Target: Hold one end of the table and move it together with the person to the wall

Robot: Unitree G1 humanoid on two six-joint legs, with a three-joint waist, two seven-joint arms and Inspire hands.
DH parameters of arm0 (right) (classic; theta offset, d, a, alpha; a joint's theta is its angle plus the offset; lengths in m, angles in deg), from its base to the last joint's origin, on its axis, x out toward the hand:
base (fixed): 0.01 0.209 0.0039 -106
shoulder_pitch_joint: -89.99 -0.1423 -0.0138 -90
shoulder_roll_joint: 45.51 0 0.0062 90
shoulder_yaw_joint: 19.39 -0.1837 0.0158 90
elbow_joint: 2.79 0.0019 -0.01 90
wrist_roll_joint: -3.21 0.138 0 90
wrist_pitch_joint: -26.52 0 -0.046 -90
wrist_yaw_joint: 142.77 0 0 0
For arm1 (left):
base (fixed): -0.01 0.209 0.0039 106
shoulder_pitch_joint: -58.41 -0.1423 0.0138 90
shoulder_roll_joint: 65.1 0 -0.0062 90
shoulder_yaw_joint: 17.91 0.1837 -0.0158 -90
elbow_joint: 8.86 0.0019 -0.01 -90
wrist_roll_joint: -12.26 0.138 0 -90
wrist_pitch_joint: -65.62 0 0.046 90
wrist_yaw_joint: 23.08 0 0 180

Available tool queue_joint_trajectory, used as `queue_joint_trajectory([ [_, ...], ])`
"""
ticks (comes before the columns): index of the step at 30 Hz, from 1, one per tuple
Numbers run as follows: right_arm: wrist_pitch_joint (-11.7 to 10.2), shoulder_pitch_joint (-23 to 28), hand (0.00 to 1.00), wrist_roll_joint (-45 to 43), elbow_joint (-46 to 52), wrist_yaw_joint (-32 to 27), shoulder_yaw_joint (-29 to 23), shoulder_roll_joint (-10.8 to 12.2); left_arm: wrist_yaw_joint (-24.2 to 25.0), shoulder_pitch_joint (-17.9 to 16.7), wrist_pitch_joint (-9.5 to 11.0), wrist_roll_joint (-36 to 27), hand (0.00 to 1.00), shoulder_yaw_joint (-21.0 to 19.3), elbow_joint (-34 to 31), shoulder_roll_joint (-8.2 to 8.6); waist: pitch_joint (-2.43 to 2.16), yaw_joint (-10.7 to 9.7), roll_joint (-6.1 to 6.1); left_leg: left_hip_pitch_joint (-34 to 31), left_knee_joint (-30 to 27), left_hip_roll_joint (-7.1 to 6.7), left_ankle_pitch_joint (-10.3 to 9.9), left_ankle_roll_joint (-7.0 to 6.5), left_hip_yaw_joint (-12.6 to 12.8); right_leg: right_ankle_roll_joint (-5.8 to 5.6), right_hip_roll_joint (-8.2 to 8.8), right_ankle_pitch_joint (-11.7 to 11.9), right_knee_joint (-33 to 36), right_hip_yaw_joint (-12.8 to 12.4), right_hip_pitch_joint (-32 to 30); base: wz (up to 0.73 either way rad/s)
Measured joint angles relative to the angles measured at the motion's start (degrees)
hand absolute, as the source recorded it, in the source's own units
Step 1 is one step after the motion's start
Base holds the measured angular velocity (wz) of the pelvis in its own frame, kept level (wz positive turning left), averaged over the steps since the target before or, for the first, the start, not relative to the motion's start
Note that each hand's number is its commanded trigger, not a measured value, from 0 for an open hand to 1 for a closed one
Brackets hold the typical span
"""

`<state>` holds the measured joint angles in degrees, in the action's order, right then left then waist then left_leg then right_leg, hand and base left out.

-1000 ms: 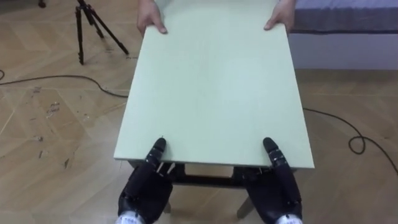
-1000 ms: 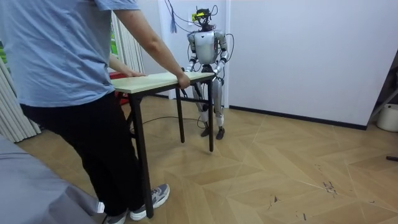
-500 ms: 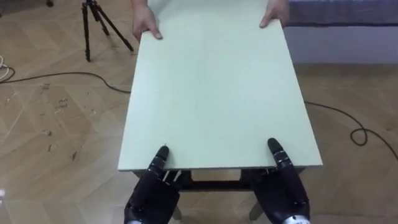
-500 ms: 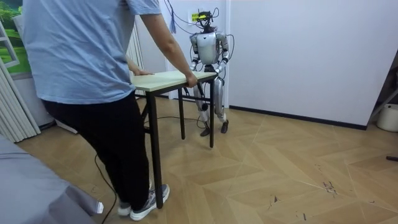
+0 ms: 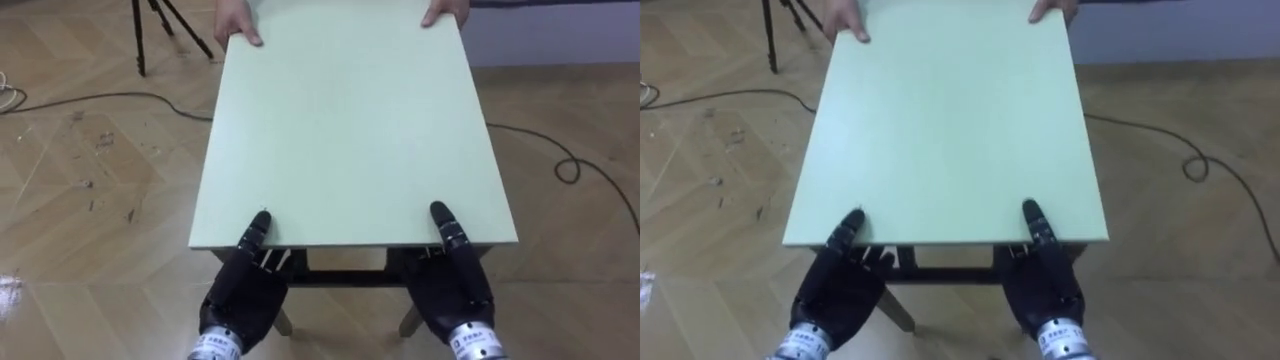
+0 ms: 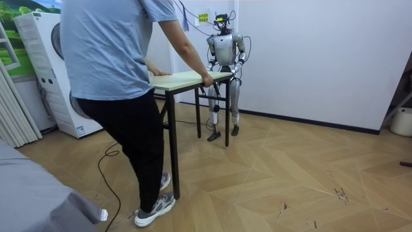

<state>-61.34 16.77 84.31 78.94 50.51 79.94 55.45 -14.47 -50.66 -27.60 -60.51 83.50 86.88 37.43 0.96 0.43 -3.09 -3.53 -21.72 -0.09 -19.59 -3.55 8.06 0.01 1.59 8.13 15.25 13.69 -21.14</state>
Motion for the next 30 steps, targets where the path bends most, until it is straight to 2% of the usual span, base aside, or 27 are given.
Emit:
queue_joint_trajectory([
  [1, 0.33, 0.27, 1.0, 0.09, 0.03, 0.14, -0.13, 0.02, 0.0, -0.02, -0.01, 0.0, 1.0, 0.06, -0.02, -0.16, 0.0, -0.22, -0.1, -0.44, 0.1, 0.29, 0.67, -0.31, 0.79, -1.35, 0.22, 0.57, 0.49, -0.66, -0.14, 0.35],
  [2, 0.57, 1.94, 1.0, 0.11, 0.23, 1.14, -0.65, 0.25, -0.12, 0.04, -0.48, 0.49, 1.0, 0.54, 0.01, -0.38, -0.04, -0.67, 0.02, -0.82, 0.12, 0.74, 1.62, -0.71, 3.39, -1.74, 2.26, -4.44, 8.66, -1.34, -1.14, 0.62],
  [3, 0.45, 3.71, 1.0, 0.42, 0.4, 2.45, -1.28, 0.46, -0.3, 0.06, -0.63, 1.14, 1.0, 1.28, 0.0, -0.52, -0.18, -1.07, 0.59, -0.8, 0.41, 0.66, 2.38, -1.01, 5.91, -1.34, 5.34, -10.96, 19.94, -2.33, -1.65, 0.69],
  [4, 0.54, 4.19, 1.0, 0.59, 0.41, 2.67, -1.41, 0.39, -0.39, 0.0, -0.63, 1.48, 1.0, 1.44, 0.01, -0.61, -0.4, -1.43, 0.99, -0.87, 0.79, 0.47, 2.86, -1.17, 7.28, -1.8, 6.93, -13.61, 25.11, -2.74, -1.43, 0.6],
  [5, 0.56, 4.78, 1.0, 1.24, 0.42, 2.76, -1.49, 0.33, -0.53, 0.01, -0.86, 1.84, 1.0, 1.61, -0.03, -0.71, -0.59, -1.59, 1.48, -1.0, 1.48, 0.24, 3.73, -1.41, 9.67, -2.65, 9.92, -17.11, 32.61, -2.88, 0.53, 0.18],
  [6, 0.49, 4.76, 1.0, 1.48, 0.42, 2.76, -1.38, 0.37, -0.52, 0.02, -1.01, 2.37, 1.0, 1.4, -0.18, -0.71, -0.62, -0.59, 1.77, -1.12, 2.0, 0.0, 4.48, -1.52, 11.13, -2.89, 11.79, -18.82, 36.74, -3.69, 3.72, -0.09],
  [7, 0.39, 4.7, 1.0, 1.57, 0.44, 2.76, -1.23, 0.37, -0.52, 0.08, -1.21, 2.82, 1.0, 1.17, -0.31, -0.66, -0.61, 0.29, 1.9, -1.45, 1.97, -0.04, 4.72, -1.52, 11.61, -3.05, 12.34, -18.97, 37.48, -4.5, 5.52, -0.49],
  [8, 0.23, 4.49, 1.0, 1.72, 0.47, 2.76, -0.55, 0.32, -0.5, 0.03, -1.43, 3.41, 1.0, 0.29, -0.54, -0.46, -0.62, 1.64, 2.44, -2.4, 1.54, -0.12, 5.04, -1.41, 12.15, -3.09, 13.32, -18.59, 37.1, -6.37, 9.68, -0.51],
  [9, 0.08, 4.18, 1.0, 1.89, 0.49, 2.74, 0.53, 0.34, -0.37, -0.48, -1.47, 3.82, 1.0, -0.84, -1.28, -0.55, -0.73, 1.93, 3.58, -4.05, -0.18, -0.18, 5.13, -1.2, 12.11, -3.27, 14.53, -17.87, 34.84, -7.45, 13.99, -0.44],
  [10, 0.11, 3.78, 1.0, 2.07, 0.49, 2.67, 1.02, 0.37, -0.25, -0.6, -1.48, 3.9, 1.0, -1.44, -1.59, -0.48, -0.48, 1.99, 4.22, -4.92, -1.47, -0.1, 5.16, -1.11, 11.83, -4.25, 14.65, -18.7, 32.62, -7.58, 15.42, -0.33],
  [11, -0.1, 3.34, 1.0, 2.83, 0.49, 2.25, 1.57, 0.23, -0.2, -0.51, -1.49, 3.63, 1.0, -1.84, -1.76, -0.45, -0.34, 2.94, 3.82, -6.94, -3.84, 0.67, 5.54, -0.55, 9.5, -5.44, 12.59, -19.86, 29.14, -6.43, 16.31, -0.38],
  [12, -0.55, 3.31, 1.0, 2.94, 0.49, 2.22, 2.44, 0.2, -0.19, -1.03, -1.51, 3.68, 1.0, -1.78, -2.32, -0.71, -0.21, 3.68, 4.02, -8.17, -4.67, 1.57, 5.99, 0.09, 6.95, -5.58, 10.81, -19.95, 26.07, -6.49, 17.0, -0.39],
  [13, -0.91, 3.41, 1.0, 3.02, 0.48, 2.34, 2.83, 0.19, -0.04, -1.77, -1.43, 3.75, 1.0, -1.85, -3.15, -1.01, -0.43, 3.9, 4.13, -8.75, -4.2, 1.96, 6.68, 1.13, 4.77, -6.27, 9.71, -20.45, 22.5, -6.4, 18.09, -0.29],
  [14, -1.0, 3.42, 1.0, 2.85, 0.48, 2.61, 2.92, 0.18, 0.05, -2.1, -1.4, 3.78, 1.0, -1.95, -3.72, -1.19, -0.34, 4.02, 4.71, -9.15, -3.84, 2.03, 7.1, 1.38, 3.89, -6.62, 9.41, -20.92, 21.04, -6.51, 18.32, -0.16],
  [15, -1.4, 3.36, 1.0, 2.78, 0.67, 3.55, 3.26, 0.46, 0.09, -2.75, -1.34, 4.01, 1.0, -2.13, -5.45, -1.81, 0.07, 4.31, 6.05, -10.58, -3.52, 2.38, 7.82, 1.83, 3.04, -6.51, 9.21, -22.04, 18.76, -6.54, 18.0, -0.08],
  [17, -1.7, 3.32, 1.0, 2.99, 0.78, 4.62, 3.18, 0.37, 0.33, -3.27, -1.34, 4.95, 1.0, -2.19, -6.93, -1.91, 0.33, 4.28, 6.95, -12.85, -3.72, 2.84, 8.09, 2.19, 1.92, -6.5, 8.5, -22.73, 15.73, -5.42, 17.71, 0.06],
  [19, -2.24, 2.67, 1.0, 3.07, 0.73, 4.63, 3.21, 0.21, 0.39, -2.54, -1.33, 5.46, 1.0, -2.18, -6.97, -1.84, 0.28, 4.63, 7.15, -14.91, -3.73, 3.31, 8.44, 2.73, 0.61, -6.39, 7.83, -22.8, 13.59, -3.64, 17.06, 0.08],
  [22, -2.76, 1.56, 1.0, 3.17, 0.6, 4.85, 3.18, 0.22, 0.45, -1.17, -1.18, 5.9, 1.0, -2.38, -6.86, -2.03, 0.31, 4.48, 7.29, -18.48, -3.49, 3.31, 10.1, 2.92, -0.98, -6.02, 6.47, -23.0, 7.62, -1.49, 17.23, 0.13],
  [24, -2.47, 1.41, 1.0, 3.74, -0.09, 4.92, 3.2, 0.23, 0.47, -1.2, -1.27, 5.93, 1.0, -2.27, -6.81, -2.45, 0.31, 4.48, 7.37, -18.91, -3.44, 2.89, 10.45, 3.26, -2.08, -5.77, 5.91, -23.14, 4.59, -0.3, 18.58, 0.12],
  [28, -2.46, 2.63, 1.0, 3.73, -0.47, 5.62, 3.29, 0.15, 0.84, -2.53, -1.24, 6.12, 1.0, -1.82, -6.71, -2.47, 0.36, 5.03, 7.22, -18.61, -3.32, 2.54, 11.61, 4.42, -5.18, -4.7, 4.72, -23.72, 2.25, -0.4, 20.24, 0.07],
  [29, -2.47, 3.03, 1.0, 3.5, -0.47, 5.62, 3.38, 0.15, 0.84, -2.91, -1.23, 6.04, 1.0, -1.71, -6.62, -2.65, 0.57, 5.56, 6.88, -18.28, -3.2, 3.04, 12.12, 4.92, -5.5, -4.4, 3.98, -23.78, 1.97, -1.04, 20.54, 0.0],
  [30, -2.7, 3.13, 1.0, 3.13, -0.47, 5.62, 3.35, 0.16, 0.83, -2.82, -1.23, 6.04, 1.0, -1.6, -6.37, -2.53, 0.86, 6.3, 6.34, -18.07, -2.45, 3.77, 13.4, 5.5, -5.85, -2.93, 2.96, -23.29, 1.31, -0.97, 20.59, 0.05],
])
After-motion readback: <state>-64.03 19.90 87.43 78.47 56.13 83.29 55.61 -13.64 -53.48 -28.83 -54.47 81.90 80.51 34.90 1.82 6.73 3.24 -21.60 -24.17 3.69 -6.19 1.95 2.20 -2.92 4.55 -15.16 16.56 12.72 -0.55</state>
